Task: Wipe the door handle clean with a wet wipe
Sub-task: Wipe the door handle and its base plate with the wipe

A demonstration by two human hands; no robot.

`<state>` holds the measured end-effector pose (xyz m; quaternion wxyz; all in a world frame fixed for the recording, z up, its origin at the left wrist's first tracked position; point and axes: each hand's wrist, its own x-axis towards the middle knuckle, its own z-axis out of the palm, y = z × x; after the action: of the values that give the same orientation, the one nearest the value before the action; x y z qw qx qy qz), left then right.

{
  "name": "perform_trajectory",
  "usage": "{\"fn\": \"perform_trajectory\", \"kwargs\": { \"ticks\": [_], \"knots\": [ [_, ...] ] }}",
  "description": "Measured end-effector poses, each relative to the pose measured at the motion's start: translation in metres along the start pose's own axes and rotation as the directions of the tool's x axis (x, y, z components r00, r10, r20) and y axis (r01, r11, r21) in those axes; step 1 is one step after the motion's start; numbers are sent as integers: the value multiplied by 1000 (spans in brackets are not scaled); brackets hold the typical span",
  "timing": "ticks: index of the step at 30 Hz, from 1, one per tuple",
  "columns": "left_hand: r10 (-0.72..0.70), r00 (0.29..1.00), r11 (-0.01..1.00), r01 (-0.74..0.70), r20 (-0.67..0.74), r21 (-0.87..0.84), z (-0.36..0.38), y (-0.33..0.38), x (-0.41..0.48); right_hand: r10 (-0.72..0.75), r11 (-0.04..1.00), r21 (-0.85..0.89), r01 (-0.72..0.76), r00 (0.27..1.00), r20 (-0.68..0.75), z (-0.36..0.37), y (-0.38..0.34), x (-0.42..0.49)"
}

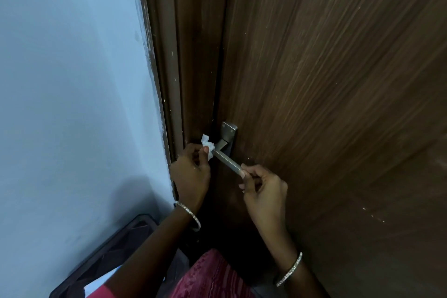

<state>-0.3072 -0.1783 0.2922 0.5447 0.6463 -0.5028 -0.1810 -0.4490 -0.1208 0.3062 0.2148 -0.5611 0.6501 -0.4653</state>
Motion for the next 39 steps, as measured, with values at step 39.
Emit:
{"fn": "perform_trajectory", "kwargs": {
  "ticks": [39],
  "knots": [
    [-572, 744, 405, 622, 345, -670, 65, -18, -7, -82, 993, -97, 71, 991, -110, 12, 6, -4]
  ]
}}
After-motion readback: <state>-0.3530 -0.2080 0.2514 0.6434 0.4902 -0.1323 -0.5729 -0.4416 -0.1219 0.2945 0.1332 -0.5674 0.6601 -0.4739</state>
